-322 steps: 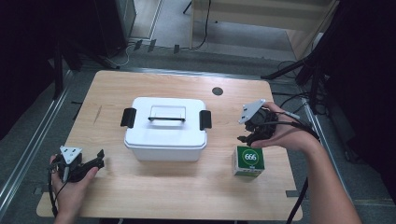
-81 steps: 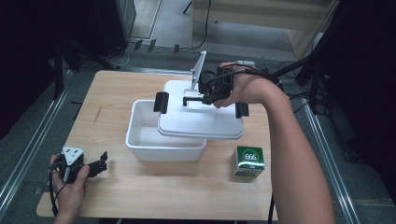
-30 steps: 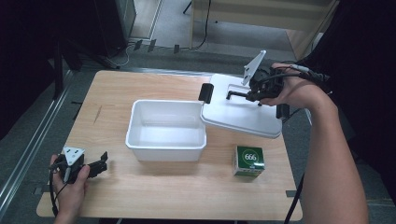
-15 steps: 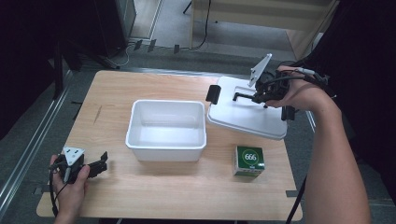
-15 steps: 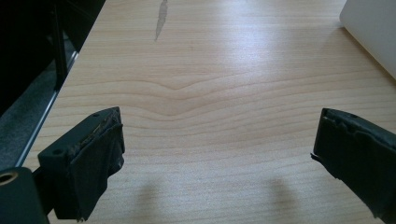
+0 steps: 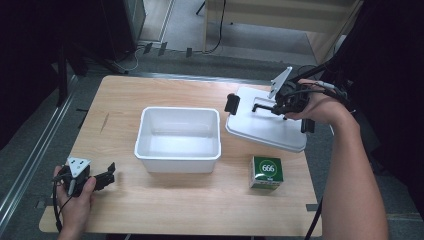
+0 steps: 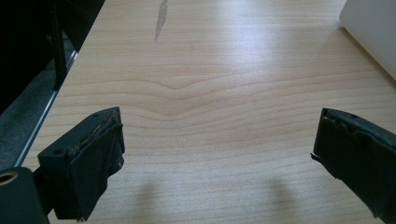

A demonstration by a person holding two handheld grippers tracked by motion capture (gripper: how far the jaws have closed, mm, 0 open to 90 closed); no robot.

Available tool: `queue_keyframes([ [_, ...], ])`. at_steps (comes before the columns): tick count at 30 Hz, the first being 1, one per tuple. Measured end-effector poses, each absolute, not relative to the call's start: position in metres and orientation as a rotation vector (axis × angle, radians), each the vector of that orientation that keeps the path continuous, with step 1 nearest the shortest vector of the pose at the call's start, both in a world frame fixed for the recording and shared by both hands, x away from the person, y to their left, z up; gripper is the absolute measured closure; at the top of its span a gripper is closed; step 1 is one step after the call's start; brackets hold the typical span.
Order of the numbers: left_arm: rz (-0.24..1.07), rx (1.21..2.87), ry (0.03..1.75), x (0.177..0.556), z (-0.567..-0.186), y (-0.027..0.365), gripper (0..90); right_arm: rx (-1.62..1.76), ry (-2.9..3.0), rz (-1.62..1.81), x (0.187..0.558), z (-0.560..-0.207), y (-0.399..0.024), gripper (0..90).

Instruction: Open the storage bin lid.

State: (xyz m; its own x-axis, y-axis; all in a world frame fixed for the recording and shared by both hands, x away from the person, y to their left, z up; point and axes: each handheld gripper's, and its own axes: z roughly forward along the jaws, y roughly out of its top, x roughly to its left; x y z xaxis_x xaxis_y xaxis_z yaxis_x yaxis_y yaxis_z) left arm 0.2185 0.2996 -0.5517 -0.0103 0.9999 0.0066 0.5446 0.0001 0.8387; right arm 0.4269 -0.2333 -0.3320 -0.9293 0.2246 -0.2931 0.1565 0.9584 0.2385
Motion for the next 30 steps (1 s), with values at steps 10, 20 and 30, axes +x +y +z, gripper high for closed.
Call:
queue_keyframes([
  [10,0.893,1.612,1.631,0.219,-0.552,0.300,2.8,0.295,2.797,0.293,0.436,-0.357,-0.242,85.7],
  [20,0.893,1.611,1.631,0.219,-0.552,0.300,2.8,0.279,2.803,0.279,0.442,-0.378,-0.241,85.7],
  [30,0.894,1.613,1.632,0.219,-0.552,0.300,2.8,0.288,2.806,0.264,0.447,-0.398,-0.242,85.7],
])
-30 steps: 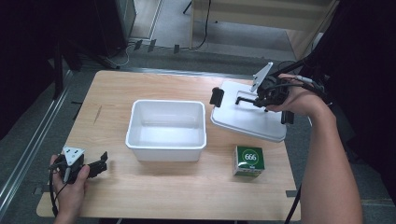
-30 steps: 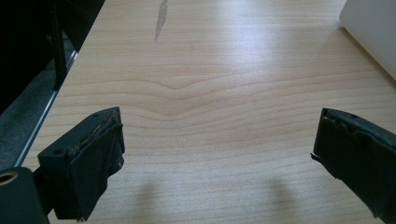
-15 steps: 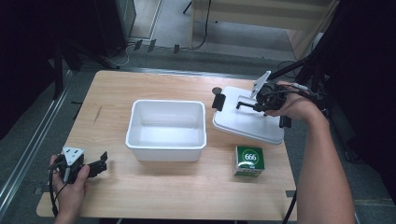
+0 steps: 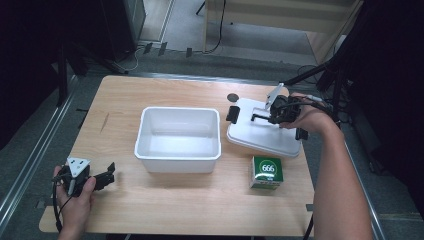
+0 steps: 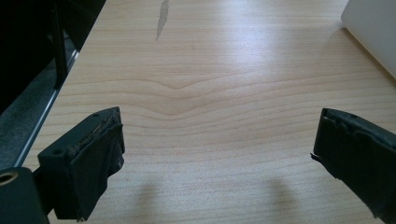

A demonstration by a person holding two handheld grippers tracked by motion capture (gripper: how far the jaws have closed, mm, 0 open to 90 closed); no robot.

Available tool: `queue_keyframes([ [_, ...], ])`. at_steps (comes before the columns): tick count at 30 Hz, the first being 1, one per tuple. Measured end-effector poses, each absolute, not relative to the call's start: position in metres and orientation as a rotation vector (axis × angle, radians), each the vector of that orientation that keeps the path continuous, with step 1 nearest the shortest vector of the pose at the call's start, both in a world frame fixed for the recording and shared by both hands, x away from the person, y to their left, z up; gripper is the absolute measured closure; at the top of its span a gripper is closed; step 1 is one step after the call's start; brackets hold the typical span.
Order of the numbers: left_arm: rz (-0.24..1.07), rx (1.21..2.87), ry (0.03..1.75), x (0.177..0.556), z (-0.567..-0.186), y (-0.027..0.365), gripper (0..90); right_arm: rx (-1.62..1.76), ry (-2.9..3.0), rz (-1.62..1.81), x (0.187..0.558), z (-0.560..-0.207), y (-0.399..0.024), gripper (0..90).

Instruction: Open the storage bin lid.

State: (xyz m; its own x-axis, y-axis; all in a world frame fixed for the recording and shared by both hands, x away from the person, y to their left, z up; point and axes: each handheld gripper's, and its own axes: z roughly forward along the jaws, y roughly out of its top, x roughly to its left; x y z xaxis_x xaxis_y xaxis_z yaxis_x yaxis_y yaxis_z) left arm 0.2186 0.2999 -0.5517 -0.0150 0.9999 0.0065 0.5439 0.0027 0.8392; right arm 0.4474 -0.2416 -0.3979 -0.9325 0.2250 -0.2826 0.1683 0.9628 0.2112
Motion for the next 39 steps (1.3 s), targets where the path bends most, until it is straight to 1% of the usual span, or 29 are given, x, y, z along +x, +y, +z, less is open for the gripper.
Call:
queue_keyframes([
  [14,0.894,1.614,1.632,0.219,-0.552,0.300,2.8,0.309,2.821,0.258,0.452,-0.423,-0.241,85.6],
  [39,0.895,1.616,1.631,0.218,-0.552,0.300,2.8,0.353,2.808,0.253,0.456,-0.452,-0.244,85.4],
])
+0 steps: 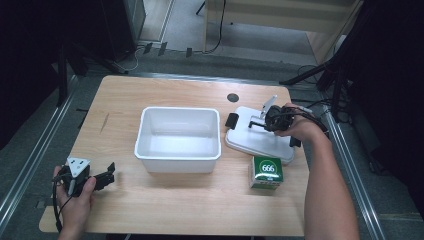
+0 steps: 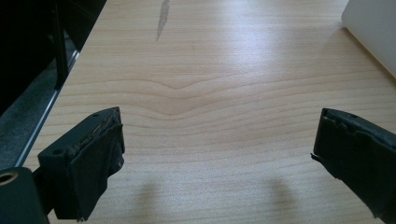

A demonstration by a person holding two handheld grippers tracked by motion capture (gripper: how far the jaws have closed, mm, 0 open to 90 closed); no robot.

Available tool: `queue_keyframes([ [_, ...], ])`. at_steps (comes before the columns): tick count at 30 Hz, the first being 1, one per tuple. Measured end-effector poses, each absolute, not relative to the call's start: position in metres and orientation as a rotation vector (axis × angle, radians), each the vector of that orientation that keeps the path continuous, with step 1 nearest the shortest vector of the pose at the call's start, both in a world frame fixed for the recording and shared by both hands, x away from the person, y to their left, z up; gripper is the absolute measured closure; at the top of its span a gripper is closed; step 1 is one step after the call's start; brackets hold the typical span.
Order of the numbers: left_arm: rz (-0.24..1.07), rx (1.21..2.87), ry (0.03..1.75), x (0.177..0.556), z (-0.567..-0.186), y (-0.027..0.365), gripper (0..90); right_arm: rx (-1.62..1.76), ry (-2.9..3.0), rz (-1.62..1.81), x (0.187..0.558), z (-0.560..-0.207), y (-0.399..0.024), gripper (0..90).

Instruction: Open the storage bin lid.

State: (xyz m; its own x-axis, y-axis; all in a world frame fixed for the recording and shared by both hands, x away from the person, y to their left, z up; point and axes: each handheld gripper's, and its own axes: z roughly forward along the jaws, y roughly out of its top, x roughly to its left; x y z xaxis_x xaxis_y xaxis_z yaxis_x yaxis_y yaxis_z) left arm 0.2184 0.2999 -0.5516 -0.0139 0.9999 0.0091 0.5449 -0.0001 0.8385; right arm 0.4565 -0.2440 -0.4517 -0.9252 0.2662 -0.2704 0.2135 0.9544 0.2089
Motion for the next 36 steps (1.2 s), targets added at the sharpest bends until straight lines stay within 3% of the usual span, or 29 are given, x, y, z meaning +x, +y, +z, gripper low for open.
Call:
queue_keyframes([
  [8,0.896,1.615,1.632,0.218,-0.552,0.300,2.7,0.385,2.814,0.256,0.456,-0.458,-0.244,84.0],
  [12,0.896,1.614,1.632,0.219,-0.552,0.300,2.8,0.392,2.790,0.261,0.455,-0.455,-0.245,75.4],
  [14,0.895,1.614,1.632,0.218,-0.552,0.300,2.7,0.439,2.767,0.271,0.454,-0.452,-0.246,64.7],
  [17,0.894,1.615,1.631,0.218,-0.552,0.300,2.8,0.472,2.765,0.284,0.454,-0.449,-0.247,59.0],
  [18,0.894,1.615,1.631,0.219,-0.552,0.300,2.8,0.500,2.772,0.286,0.453,-0.447,-0.248,51.8],
  [25,0.894,1.614,1.633,0.219,-0.552,0.300,2.8,0.513,2.763,0.284,0.447,-0.435,-0.247,35.3],
  [29,0.893,1.612,1.633,0.219,-0.552,0.300,2.8,0.521,2.770,0.306,0.441,-0.419,-0.245,19.3],
  [30,0.893,1.612,1.633,0.219,-0.552,0.300,2.8,0.521,2.770,0.306,0.441,-0.419,-0.245,19.3],
  [31,0.892,1.613,1.634,0.219,-0.552,0.300,2.8,0.529,2.771,0.303,0.438,-0.414,-0.244,12.2],
  [36,0.893,1.615,1.632,0.219,-0.552,0.300,2.8,0.516,2.791,0.294,0.430,-0.406,-0.241,0.0],
])
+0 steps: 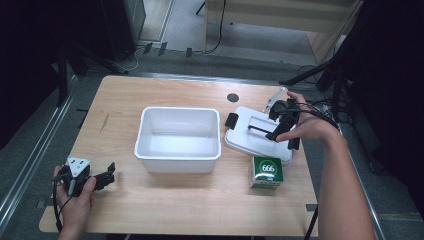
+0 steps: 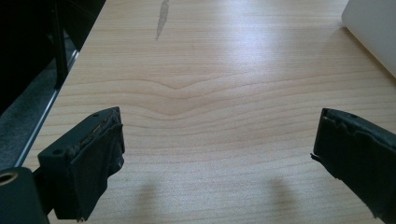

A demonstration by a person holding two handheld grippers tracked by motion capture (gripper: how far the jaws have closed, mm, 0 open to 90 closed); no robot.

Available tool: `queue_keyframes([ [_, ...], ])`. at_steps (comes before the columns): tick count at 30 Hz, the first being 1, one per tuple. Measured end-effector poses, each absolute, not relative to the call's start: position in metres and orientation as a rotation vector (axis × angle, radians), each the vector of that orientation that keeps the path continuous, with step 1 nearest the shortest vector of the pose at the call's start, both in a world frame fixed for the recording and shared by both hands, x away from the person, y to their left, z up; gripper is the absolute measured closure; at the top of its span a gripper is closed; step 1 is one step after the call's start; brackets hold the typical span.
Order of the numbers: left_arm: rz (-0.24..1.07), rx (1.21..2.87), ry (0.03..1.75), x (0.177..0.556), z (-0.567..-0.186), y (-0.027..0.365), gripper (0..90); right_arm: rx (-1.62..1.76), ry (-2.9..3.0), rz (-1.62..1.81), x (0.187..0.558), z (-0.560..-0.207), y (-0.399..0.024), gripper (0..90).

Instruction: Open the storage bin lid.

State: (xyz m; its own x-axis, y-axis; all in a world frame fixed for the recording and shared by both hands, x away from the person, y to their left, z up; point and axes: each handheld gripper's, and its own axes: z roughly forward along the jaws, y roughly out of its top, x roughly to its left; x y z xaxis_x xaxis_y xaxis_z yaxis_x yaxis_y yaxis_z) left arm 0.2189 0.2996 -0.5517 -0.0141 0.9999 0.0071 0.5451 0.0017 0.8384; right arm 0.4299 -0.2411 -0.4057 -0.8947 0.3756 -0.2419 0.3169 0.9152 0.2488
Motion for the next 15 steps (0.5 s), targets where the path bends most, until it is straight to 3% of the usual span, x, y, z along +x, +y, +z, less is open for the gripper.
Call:
queue_keyframes([
  [15,0.890,1.618,1.631,0.219,-0.552,0.300,2.8,0.470,2.824,0.340,0.401,-0.393,-0.246,0.0],
])
